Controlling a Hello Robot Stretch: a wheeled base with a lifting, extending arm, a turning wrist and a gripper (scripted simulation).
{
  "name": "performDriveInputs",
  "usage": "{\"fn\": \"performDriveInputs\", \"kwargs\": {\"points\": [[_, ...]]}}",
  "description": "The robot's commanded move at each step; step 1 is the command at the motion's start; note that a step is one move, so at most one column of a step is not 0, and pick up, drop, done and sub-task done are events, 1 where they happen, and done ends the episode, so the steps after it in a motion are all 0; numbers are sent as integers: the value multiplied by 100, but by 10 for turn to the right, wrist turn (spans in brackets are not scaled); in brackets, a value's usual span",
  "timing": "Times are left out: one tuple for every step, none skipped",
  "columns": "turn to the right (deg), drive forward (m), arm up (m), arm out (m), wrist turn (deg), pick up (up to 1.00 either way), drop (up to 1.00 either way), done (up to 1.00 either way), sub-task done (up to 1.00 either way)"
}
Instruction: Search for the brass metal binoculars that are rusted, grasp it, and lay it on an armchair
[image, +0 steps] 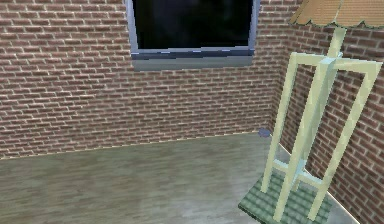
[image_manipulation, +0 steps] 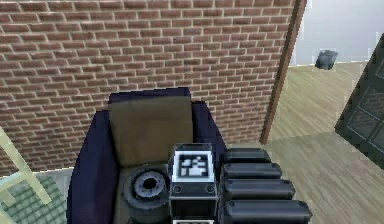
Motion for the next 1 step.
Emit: {"fn": "performDriveInputs", "kwargs": {"points": [[0, 0, 0, 48, 0, 0, 0, 0, 0]]}}
